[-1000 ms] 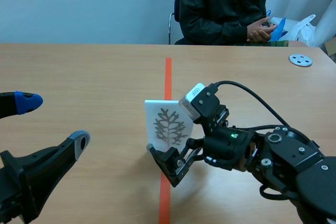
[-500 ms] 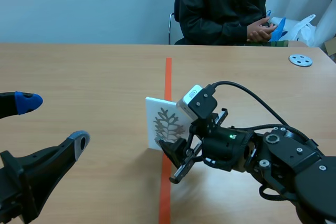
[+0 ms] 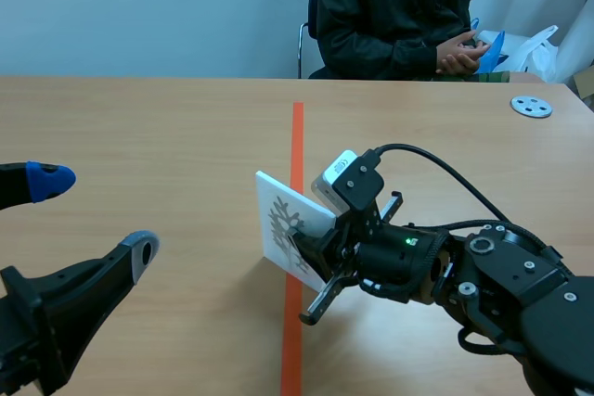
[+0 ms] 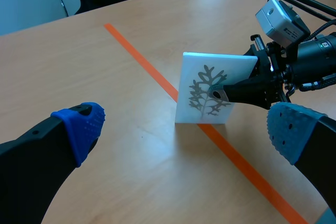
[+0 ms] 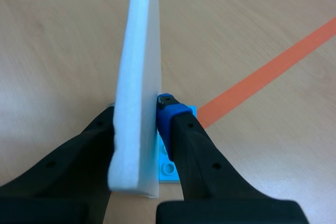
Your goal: Sort the leaf by its shape. The table is split by an orange tape line. A compound leaf with several leaflets goes to the left side, a simple leaf with one blade goes to the right side. Return to the home posture when a red brick is placed on the table.
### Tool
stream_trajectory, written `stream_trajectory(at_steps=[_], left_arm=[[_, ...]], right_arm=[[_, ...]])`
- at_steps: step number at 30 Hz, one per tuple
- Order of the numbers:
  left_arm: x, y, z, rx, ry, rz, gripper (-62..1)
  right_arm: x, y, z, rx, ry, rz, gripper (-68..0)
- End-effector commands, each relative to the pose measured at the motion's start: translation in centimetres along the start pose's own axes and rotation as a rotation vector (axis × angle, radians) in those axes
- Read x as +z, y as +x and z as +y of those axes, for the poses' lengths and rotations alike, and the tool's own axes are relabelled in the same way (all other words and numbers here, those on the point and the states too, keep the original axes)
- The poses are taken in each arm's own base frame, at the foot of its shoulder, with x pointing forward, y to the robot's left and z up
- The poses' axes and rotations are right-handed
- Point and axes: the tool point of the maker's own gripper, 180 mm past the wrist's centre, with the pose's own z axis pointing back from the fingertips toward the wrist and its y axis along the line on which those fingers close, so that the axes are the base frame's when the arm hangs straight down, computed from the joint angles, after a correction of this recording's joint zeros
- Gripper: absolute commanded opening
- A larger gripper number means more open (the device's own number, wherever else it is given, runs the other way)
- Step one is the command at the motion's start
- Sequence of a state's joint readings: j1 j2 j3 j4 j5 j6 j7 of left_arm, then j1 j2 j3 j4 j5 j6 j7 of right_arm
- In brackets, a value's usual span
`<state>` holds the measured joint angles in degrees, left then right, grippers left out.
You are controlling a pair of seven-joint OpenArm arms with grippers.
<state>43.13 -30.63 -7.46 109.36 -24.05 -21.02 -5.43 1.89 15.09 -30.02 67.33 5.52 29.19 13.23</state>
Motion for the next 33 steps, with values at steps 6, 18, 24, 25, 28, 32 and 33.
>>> stream_trajectory(at_steps=[6, 18, 24, 25, 28, 32, 33], left_arm=[[-0.2, 0.9, -0.2, 0.003, -0.004, -0.035, 1.4], [-0.2, 0.9, -0.2, 0.003, -0.004, -0.035, 1.4], [-0.2, 0.9, -0.2, 0.003, -0.004, -0.035, 1.4], [-0.2, 0.9, -0.2, 0.003, -0.004, -0.035, 1.4], [-0.2, 0.9, -0.2, 0.003, -0.004, -0.035, 1.4], [-0.2, 0.9, -0.2, 0.003, -0.004, -0.035, 1.4], [-0.2, 0.9, -0.2, 0.003, -0.004, -0.035, 1.4]], right_arm=[[0.4, 1.1, -1.4, 0.013, -0.019, -0.029, -66.0], [5.2, 4.7, -6.7, 0.026, -0.135, -0.108, -66.0], [9.4, 6.0, -10.7, -0.003, -0.26, -0.138, -66.0], [10.3, 5.9, -11.5, -0.021, -0.291, -0.141, -66.0], [13.0, 5.8, -14.1, -0.07, -0.393, -0.149, -66.0], [16.4, 5.7, -17.0, -0.079, -0.495, -0.134, -66.0], [17.0, 5.7, -17.5, -0.072, -0.514, -0.13, -66.0]])
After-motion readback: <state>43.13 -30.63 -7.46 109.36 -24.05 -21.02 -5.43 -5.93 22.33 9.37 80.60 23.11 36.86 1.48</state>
